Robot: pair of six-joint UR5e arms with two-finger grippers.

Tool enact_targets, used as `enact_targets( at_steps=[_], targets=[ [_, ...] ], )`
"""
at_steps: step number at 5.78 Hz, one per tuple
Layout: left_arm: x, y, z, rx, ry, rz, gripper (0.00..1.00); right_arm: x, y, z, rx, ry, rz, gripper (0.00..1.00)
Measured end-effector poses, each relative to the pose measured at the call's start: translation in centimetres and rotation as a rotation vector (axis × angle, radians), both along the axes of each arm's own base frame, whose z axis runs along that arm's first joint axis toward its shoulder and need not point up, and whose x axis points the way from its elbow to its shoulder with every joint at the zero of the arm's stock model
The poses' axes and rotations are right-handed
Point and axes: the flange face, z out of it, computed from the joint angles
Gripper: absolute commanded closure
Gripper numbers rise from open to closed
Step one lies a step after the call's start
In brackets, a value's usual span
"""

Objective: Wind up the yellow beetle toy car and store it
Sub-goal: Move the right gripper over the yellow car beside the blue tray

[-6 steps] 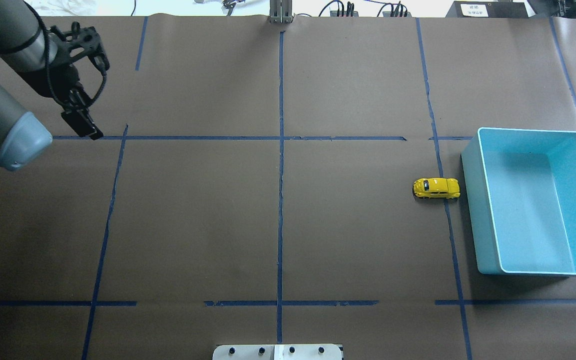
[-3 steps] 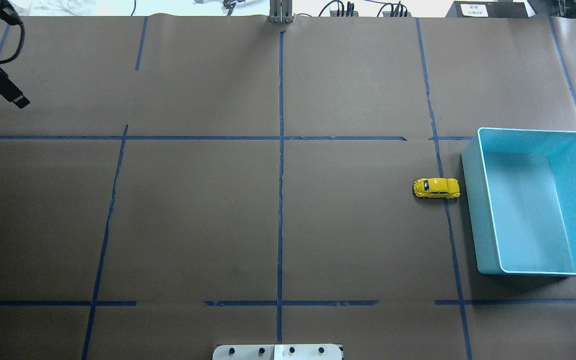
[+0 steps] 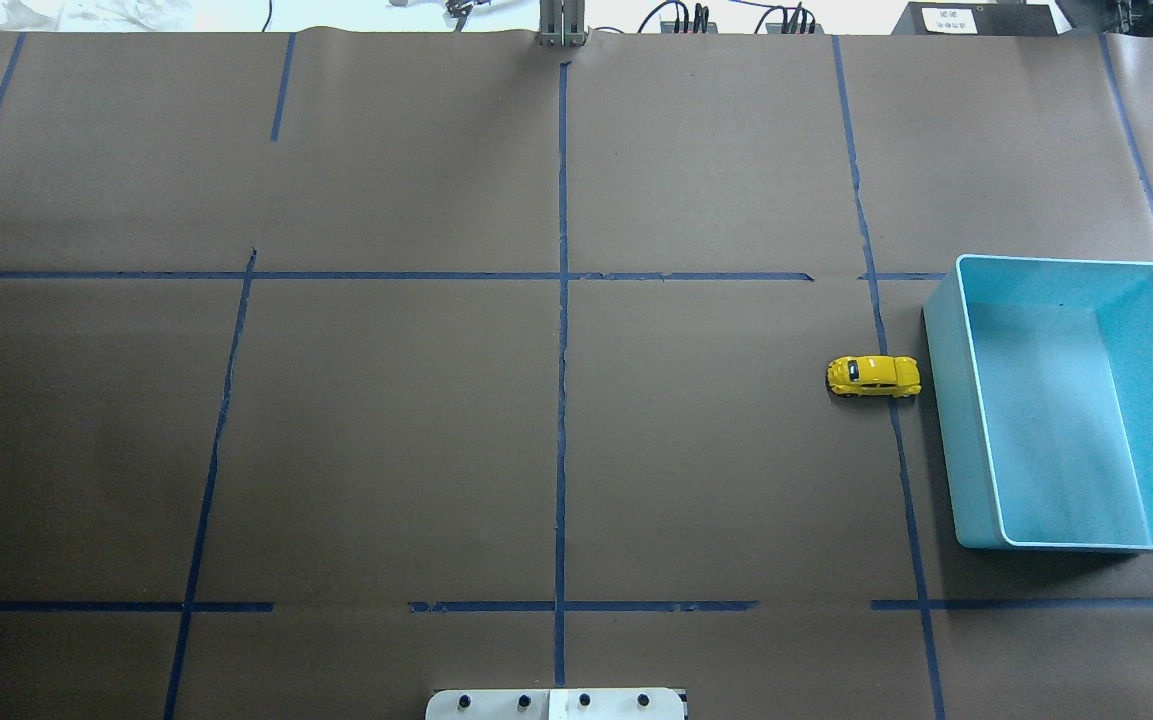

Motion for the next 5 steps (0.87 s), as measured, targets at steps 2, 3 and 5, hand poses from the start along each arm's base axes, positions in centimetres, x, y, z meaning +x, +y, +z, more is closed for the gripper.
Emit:
enact_targets(
  at_steps=[2,3,5],
  targets=[
    [-5.4,2.7,7.6,-0.134,-0.009,-0.088,0.00,-8.8,-1.7,-7.1,0.043,0.097,-0.130,0.00],
    [-7.4,5.5,11.1,-0.161,-0.009,-0.125,0.00,-13.3,-1.6,-10.3,0.099,0.140,-0.196,0.00],
    [-9.2,9.7,15.0,-0.214,-0.010,-0.225,0.00,-21.5,1.5,-13.2,0.240,0.195,-0.367,0.00]
  ],
)
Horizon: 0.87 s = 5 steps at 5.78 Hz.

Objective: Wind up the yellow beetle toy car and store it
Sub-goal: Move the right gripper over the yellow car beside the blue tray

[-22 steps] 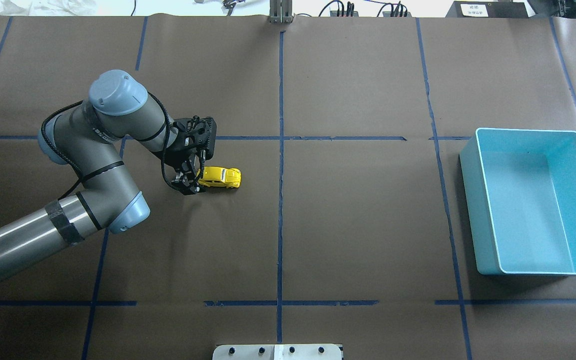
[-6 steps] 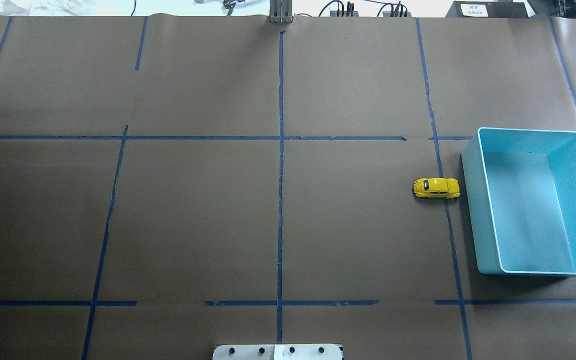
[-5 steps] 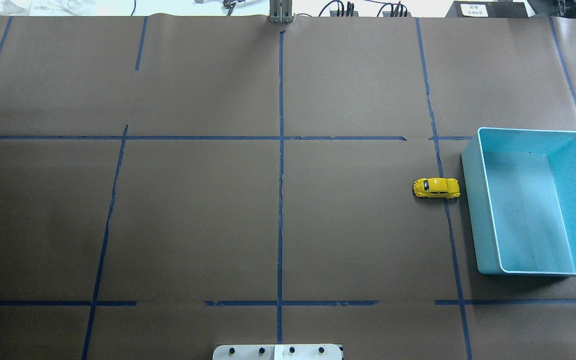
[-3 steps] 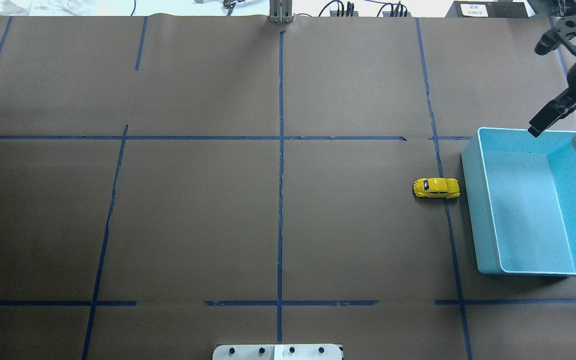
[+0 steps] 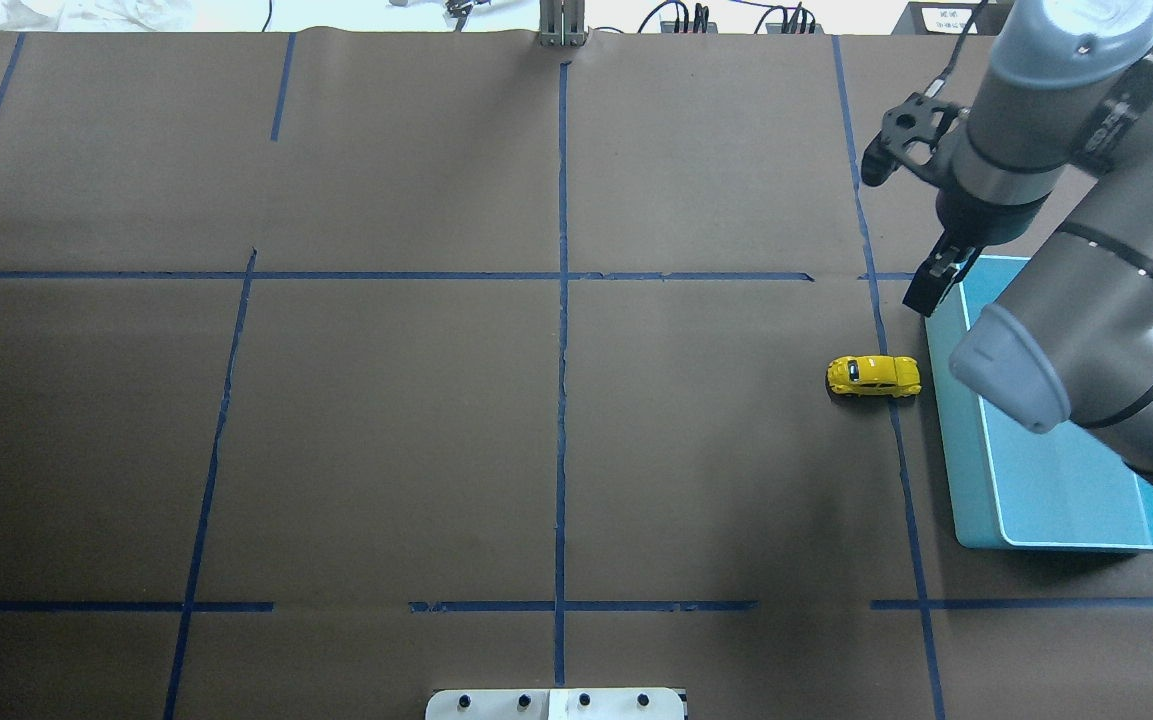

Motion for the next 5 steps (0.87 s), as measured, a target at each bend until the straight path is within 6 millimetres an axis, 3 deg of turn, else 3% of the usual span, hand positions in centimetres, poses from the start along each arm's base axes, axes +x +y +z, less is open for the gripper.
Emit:
enact_targets(
  at_steps=[1,2,4,5],
  targets=[
    [-0.1,0.7,0.4,-0.033,-0.001,-0.040,0.00,-2.2,1.1,-0.5,0.070,0.009,-0.091,0.02],
    [0.1,0.6,-0.2,-0.034,0.009,-0.054,0.00,-3.2,1.6,0.1,0.131,-0.005,-0.167,0.18],
    [1.4,-0.3,-2.8,-0.043,0.063,-0.098,0.00,-3.4,2.5,3.5,0.219,-0.028,-0.302,0.00],
    [2.7,-0.7,-3.8,-0.042,0.067,-0.097,0.00,-3.7,3.1,5.2,0.247,-0.036,-0.350,0.00]
  ],
)
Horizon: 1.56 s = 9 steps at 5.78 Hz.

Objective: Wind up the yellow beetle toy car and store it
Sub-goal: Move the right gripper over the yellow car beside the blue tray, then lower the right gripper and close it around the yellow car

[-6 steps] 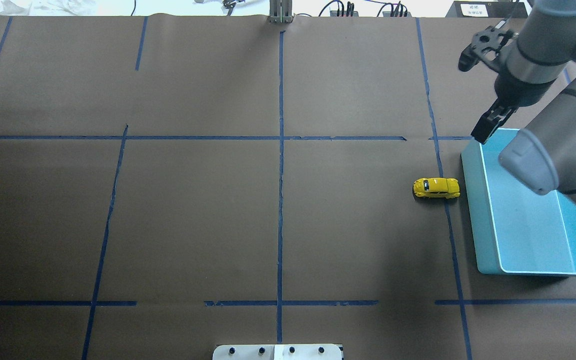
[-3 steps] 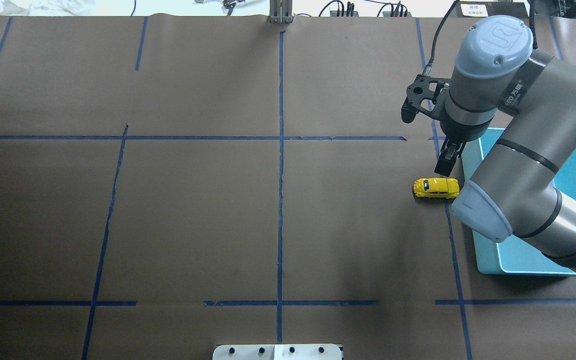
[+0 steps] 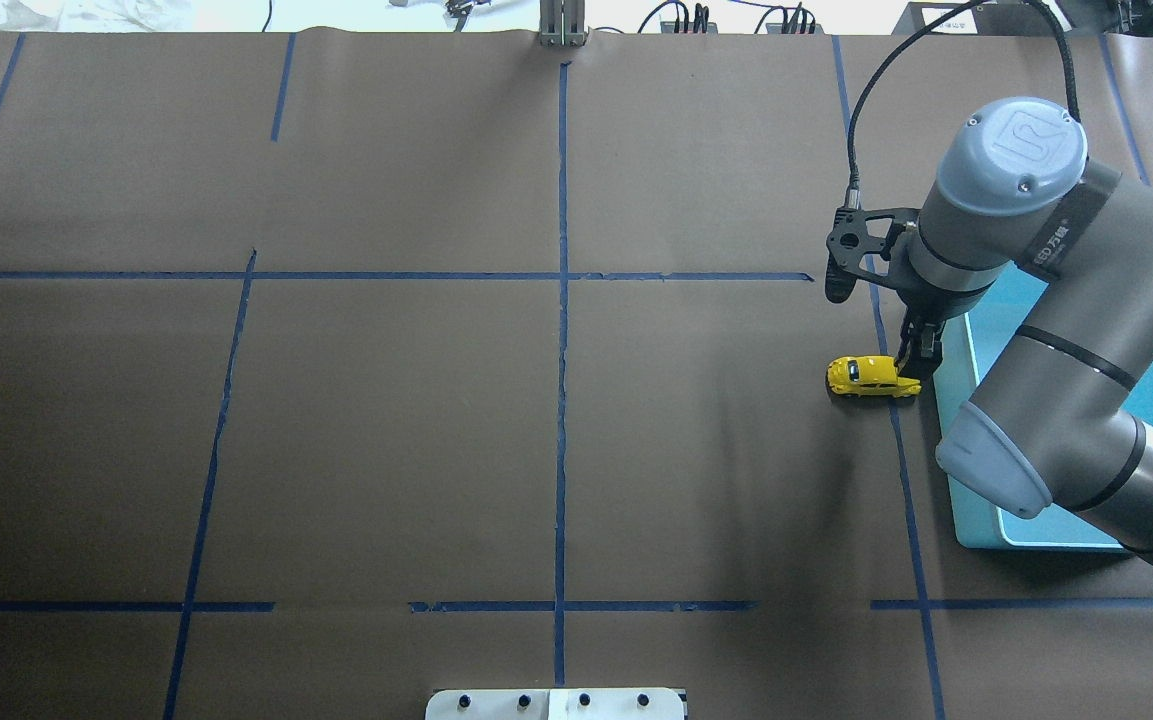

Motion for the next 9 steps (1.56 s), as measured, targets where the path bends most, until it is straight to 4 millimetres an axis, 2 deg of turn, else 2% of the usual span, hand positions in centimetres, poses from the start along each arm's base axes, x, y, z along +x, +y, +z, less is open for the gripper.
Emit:
enact_targets(
  at_steps=[1,3,4,6,7,8,9],
  targets=[
    [0.9,-0.1,0.0,-0.003,-0.002,0.012,0.00,-0.9,0.2,1.6,0.027,-0.016,-0.034,0.00],
    [1.0,0.1,1.2,0.053,-0.061,0.054,0.00,-3.2,-0.2,4.2,0.073,-0.063,-0.065,0.00],
    [0.9,0.3,1.9,0.073,-0.072,0.075,0.00,-4.3,0.2,4.8,0.079,-0.068,-0.084,0.00],
    [0.9,0.5,2.0,0.069,-0.077,0.083,0.00,-5.6,1.0,5.5,0.079,-0.062,-0.116,0.00],
    [0.9,0.5,1.9,0.065,-0.076,0.083,0.00,-5.9,1.2,5.9,0.086,-0.057,-0.137,0.04],
    [0.8,0.5,1.5,0.062,-0.067,0.081,0.00,-6.1,1.2,6.4,0.099,-0.053,-0.160,0.21],
    [0.7,0.8,0.9,0.058,-0.046,0.076,0.00,-5.9,1.5,7.5,0.118,-0.065,-0.168,0.28]
  ],
)
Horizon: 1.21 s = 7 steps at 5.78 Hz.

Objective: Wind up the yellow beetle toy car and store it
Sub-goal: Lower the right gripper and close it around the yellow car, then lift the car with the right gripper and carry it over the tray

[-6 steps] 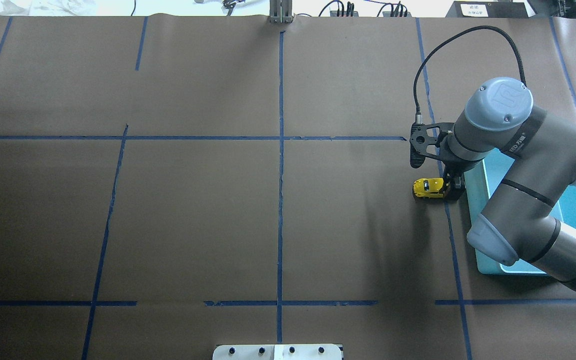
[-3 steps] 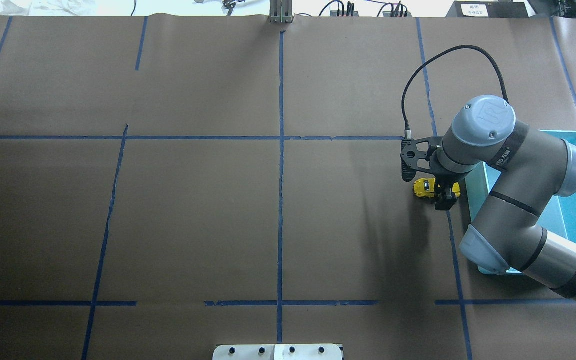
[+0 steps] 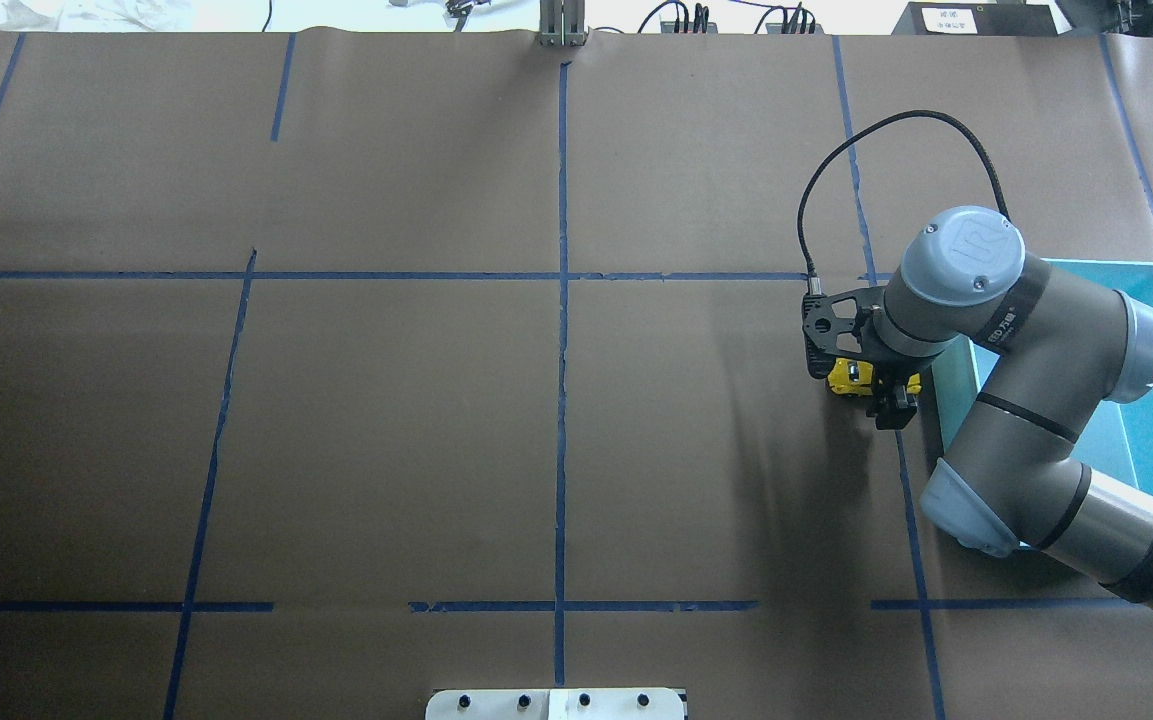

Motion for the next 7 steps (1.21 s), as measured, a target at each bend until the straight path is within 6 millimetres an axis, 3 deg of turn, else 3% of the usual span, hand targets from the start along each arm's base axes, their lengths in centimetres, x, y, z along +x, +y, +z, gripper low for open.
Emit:
enact_targets(
  at_steps=[2,4,7],
  targets=[
    [-0.3,1.9,-0.1,0.031,0.023,0.036,0.00,0.6,0.6,1.3,0.024,-0.033,-0.005,0.42],
    [-0.3,2.4,0.6,0.031,0.019,0.049,0.00,0.8,0.4,0.9,0.025,-0.046,-0.003,0.56],
    [-0.4,2.4,0.9,0.028,0.012,0.054,0.00,5.0,-2.0,-0.8,-0.046,-0.039,0.056,0.74]
  ],
)
